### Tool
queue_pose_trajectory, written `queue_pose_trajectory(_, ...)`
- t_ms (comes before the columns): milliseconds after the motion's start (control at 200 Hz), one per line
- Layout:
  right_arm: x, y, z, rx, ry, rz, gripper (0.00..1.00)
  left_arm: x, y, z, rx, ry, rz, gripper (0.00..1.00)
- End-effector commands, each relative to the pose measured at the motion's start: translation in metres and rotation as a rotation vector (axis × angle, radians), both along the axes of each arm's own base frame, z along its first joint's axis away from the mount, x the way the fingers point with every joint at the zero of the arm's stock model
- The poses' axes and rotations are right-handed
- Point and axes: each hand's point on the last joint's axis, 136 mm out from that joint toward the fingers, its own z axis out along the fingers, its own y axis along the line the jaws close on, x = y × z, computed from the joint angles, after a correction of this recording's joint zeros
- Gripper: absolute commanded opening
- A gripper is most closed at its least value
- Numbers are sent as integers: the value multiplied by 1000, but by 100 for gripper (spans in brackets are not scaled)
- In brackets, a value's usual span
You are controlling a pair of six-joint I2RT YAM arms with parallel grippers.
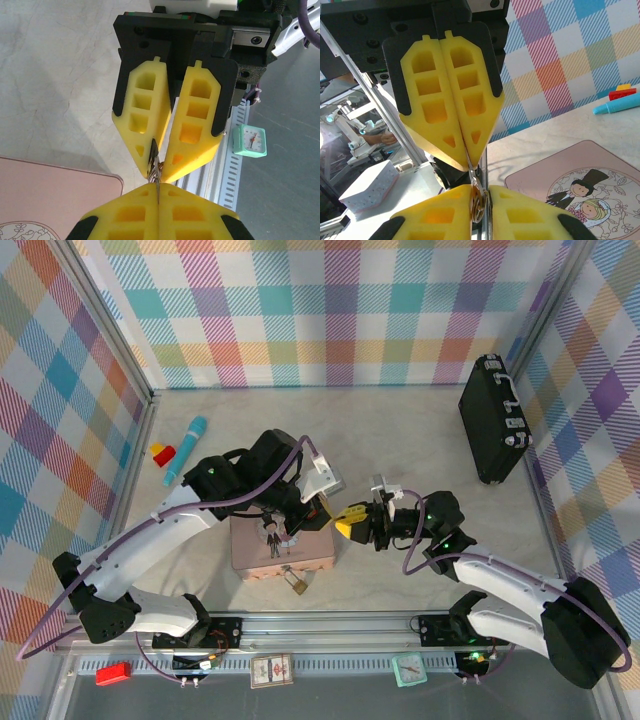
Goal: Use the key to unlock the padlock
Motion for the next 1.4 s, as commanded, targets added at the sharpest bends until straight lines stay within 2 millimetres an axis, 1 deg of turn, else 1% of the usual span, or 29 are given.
queue_pose_trajectory(0, -4, -1, 17, 35, -62, 2, 14, -4, -9, -4, -9, 12, -29, 0)
queue_pose_trajectory(130, 1, -4, 17, 35, -65, -44, 11, -3, -9, -8, 6, 19, -25, 0)
queue_pose_trajectory(230, 5, -7, 16, 34, -63, -85, 7, -1, -9, -10, 8, 18, -19, 0)
queue_pose_trajectory(370, 5, -7, 15, 31, -59, -93, 2, 0, -11, -12, 10, 21, -19, 0)
queue_pose_trajectory(475, 7, -8, 14, 27, -48, -107, 0, 4, -11, -15, 19, 16, -1, 0)
queue_pose_trajectory(565, 15, -9, 10, 12, -27, -152, 0, 13, -9, -14, 16, -4, 42, 9)
queue_pose_trajectory(645, 28, -13, 1, -24, 17, -235, 0, 27, -6, -8, -12, -39, 120, 24)
queue_pose_trajectory(700, 38, -17, -6, -52, 47, -306, 0, 41, 1, -5, -32, -73, 206, 35)
queue_pose_trajectory(715, 41, -18, -13, -73, 67, -322, 0, 45, 3, -3, -42, -87, 234, 38)
queue_pose_trajectory(785, 49, -23, -24, -117, 102, -382, 0, 65, 18, 7, -96, -136, 368, 47)
queue_pose_trajectory(835, 53, -26, -31, -150, 129, -415, 0, 77, 34, 12, -128, -155, 477, 51)
queue_pose_trajectory(915, 59, -31, -43, -206, 180, -464, 0, 96, 69, 17, -152, -180, 688, 64)
queue_pose_trajectory(990, 62, -34, -52, -247, 222, -494, 0, 102, 100, 10, -114, -177, 829, 71)
queue_pose_trajectory(1065, 64, -38, -60, -282, 264, -522, 0, 104, 135, -9, 16, -160, 982, 74)
queue_pose_trajectory(1120, 65, -40, -65, -307, 286, -533, 0, 101, 160, -25, 129, -143, 1084, 74)
queue_pose_trajectory(1190, 65, -43, -69, -335, 303, -547, 0, 87, 188, -48, 283, -92, 1175, 74)
queue_pose_trajectory(1235, 65, -45, -71, -349, 306, -555, 0, 76, 200, -60, 347, -48, 1220, 75)
queue_pose_trajectory(1270, 65, -46, -73, -357, 306, -561, 0, 68, 204, -69, 368, -8, 1234, 75)
queue_pose_trajectory(1340, 66, -49, -75, -364, 301, -577, 0, 51, 200, -86, 359, 91, 1224, 77)
queue_pose_trajectory(1395, 67, -50, -76, -363, 297, -588, 0, 41, 201, -98, 354, 153, 1244, 78)
